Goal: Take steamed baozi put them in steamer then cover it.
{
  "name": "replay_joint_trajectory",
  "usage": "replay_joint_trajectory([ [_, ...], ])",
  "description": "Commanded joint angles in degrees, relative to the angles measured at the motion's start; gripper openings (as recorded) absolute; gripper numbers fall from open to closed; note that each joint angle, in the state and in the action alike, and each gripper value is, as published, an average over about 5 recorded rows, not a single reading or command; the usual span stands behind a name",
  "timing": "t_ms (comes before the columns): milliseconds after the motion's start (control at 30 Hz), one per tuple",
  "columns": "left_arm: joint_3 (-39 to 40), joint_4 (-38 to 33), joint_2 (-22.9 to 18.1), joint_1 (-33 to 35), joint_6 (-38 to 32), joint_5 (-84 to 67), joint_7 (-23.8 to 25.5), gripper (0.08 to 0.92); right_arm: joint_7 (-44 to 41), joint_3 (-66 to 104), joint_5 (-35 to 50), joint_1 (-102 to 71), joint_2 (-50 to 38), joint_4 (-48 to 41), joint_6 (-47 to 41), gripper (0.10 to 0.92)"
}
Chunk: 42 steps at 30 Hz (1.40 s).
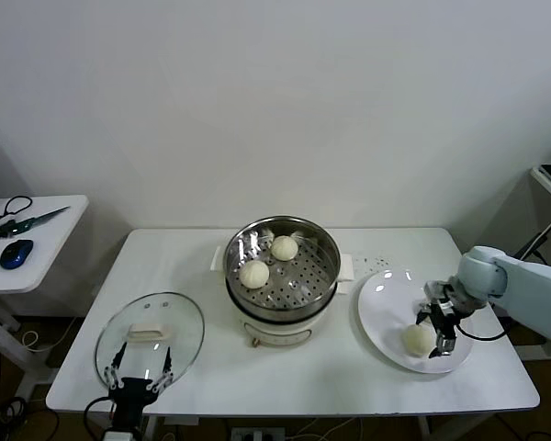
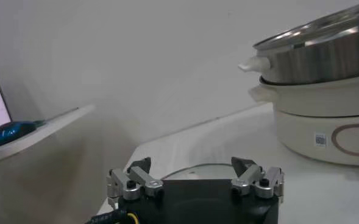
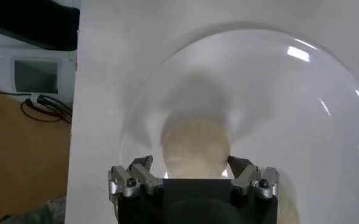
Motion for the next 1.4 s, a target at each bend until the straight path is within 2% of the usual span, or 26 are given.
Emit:
replay_joint_trajectory([
  [33, -0.03, 0.16, -0.02, 0.14, -0.11, 0.23, -0.03, 0.823, 0.07, 3.48, -1.94, -4.01, 2.49, -2.96, 0.28, 0.823],
  [433, 0.07, 0.01, -0.12, 0.13, -0.04, 0.43, -0.06, 0.823, -1.08, 2.03, -1.73, -2.08, 2.81, -3.24, 1.05, 0.818],
  [633, 0.14, -0.04, -0.13, 0.14, -0.03, 0.43, -0.08, 0.823, -1.27, 1.25, -1.68, -1.03, 2.45, -3.17, 1.73, 0.757],
  [833, 0.26, -0.15, -0.08, 0.00, 0.03, 0.42, -0.05, 0.823, -0.79, -0.73, -1.40, 2.66, 2.63, -3.02, 4.15, 0.731],
  [967, 0.29, -0.30, 0.12, -0.11, 0.09, 0.40, -0.01, 0.823, -1.63, -6.21, -2.42, 12.02, 3.77, -2.27, 11.26, 0.727],
  [1167, 0.54, -0.86, 0.23, -0.14, 0.28, 0.38, 0.08, 0.823, -3.75, -16.00, -11.87, 31.88, 9.11, -0.06, 28.59, 0.722],
  [1400, 0.72, -1.15, 0.23, 0.10, 0.37, 0.39, 0.24, 0.823, -3.77, -19.81, -13.30, 43.62, 17.50, 3.30, 40.48, 0.721],
])
